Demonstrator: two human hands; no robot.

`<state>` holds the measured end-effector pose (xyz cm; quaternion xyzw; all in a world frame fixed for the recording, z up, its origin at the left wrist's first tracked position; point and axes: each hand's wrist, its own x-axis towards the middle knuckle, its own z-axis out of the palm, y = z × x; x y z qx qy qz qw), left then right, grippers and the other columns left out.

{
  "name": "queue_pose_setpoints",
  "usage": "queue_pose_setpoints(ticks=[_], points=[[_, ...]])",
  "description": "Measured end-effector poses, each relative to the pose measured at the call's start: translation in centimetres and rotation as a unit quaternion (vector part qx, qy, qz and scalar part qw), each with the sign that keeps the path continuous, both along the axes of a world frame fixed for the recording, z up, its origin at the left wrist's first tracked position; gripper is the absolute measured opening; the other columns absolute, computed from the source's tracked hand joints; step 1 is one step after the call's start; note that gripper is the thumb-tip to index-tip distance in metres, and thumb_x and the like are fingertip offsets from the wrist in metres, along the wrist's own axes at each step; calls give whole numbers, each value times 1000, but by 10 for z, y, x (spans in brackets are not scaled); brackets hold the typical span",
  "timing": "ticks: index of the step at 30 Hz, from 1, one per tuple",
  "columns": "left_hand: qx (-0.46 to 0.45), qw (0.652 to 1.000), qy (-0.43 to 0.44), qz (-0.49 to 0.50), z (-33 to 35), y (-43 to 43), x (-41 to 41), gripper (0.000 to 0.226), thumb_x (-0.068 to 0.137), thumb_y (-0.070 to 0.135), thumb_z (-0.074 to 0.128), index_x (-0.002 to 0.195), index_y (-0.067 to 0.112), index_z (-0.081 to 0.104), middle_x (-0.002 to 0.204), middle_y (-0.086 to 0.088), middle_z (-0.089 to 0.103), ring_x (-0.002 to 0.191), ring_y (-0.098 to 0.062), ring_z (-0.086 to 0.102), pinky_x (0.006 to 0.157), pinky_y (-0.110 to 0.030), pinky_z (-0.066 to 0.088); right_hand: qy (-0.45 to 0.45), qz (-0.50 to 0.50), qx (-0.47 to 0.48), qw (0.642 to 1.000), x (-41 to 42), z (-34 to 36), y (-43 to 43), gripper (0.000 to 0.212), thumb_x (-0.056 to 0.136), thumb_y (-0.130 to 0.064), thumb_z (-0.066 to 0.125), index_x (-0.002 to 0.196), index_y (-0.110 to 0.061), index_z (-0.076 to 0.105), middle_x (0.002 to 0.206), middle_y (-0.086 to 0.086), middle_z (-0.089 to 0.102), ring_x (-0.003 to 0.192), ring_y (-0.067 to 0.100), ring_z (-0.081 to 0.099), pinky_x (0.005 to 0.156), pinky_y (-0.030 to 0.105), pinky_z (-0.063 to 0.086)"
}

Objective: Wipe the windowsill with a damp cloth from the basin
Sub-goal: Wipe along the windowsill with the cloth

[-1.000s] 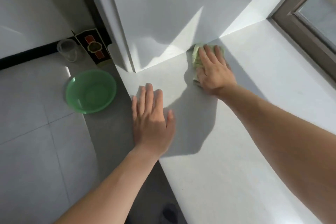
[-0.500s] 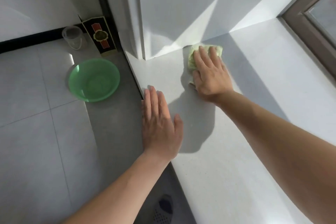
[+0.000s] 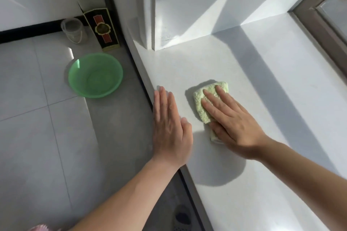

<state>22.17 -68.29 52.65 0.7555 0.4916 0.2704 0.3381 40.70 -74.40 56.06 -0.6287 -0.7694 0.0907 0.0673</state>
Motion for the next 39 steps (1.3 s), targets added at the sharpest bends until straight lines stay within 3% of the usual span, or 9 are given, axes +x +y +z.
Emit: queue_pose_setpoints(ticks=[3,7,13,16,21,27,32,36,39], points=[[5,1000,27,15,-2,-6,2,72,86,20,23,154,-5,14,166,-14,-1,153,-21,-11,124,-40,4,5,18,-4,1000,24,-1,23,55,99,-27,35,153,-15,32,162,2,25,152,29,10,119,49,23],[13,997,75,12,-3,-9,3,73,88,18,31,154,-6,11,165,-16,-6,152,-22,-15,124,-43,3,18,-49,17,998,10,-11,111,59,97,-37,29,151,-14,37,159,7,32,149,36,18,117,52,25],[-4,993,119,24,5,-38,8,78,89,30,30,154,-5,5,164,-17,-10,152,-24,-17,124,-44,5,-24,117,3,993,26,-7,68,57,99,-31,30,154,-16,29,163,3,21,152,29,7,121,47,19],[6,992,121,29,3,-43,8,79,89,34,29,154,-6,8,165,-19,-4,153,-26,-10,124,-44,7,-18,99,-4,995,22,-6,90,58,97,-32,30,153,-16,32,162,4,25,151,32,11,119,50,22],[-33,996,72,46,0,-49,7,82,87,35,26,155,0,-4,163,-12,-18,150,-17,-21,121,-29,-11,-5,89,-9,996,-31,-5,152,65,92,-36,27,152,-11,34,159,12,29,149,40,15,119,52,21],[-80,994,4,74,4,-77,9,78,89,25,31,155,6,-6,163,-4,-22,149,-7,-20,119,-21,-10,6,208,5,978,-4,-10,81,56,99,-29,34,153,-16,32,161,5,28,151,34,12,118,54,23],[-65,995,9,77,2,-72,8,80,85,28,25,155,3,-5,164,-9,-15,151,-11,-15,120,-21,-9,31,96,-28,994,-35,-5,136,62,92,-27,35,153,-17,33,162,6,25,151,34,8,120,51,16],[-95,993,-27,68,3,-70,-3,78,90,28,30,156,8,-6,166,-2,-12,150,-4,-14,121,-23,-6,14,175,0,985,-12,-13,58,59,95,-30,37,153,-20,31,163,2,24,152,32,7,121,51,17],[-15,998,52,44,8,-48,-1,74,90,29,28,156,0,7,166,-13,-1,153,-18,-9,124,-36,-3,23,133,-1,991,22,-14,30,58,95,-30,34,152,-20,34,162,0,25,152,29,10,121,47,18]])
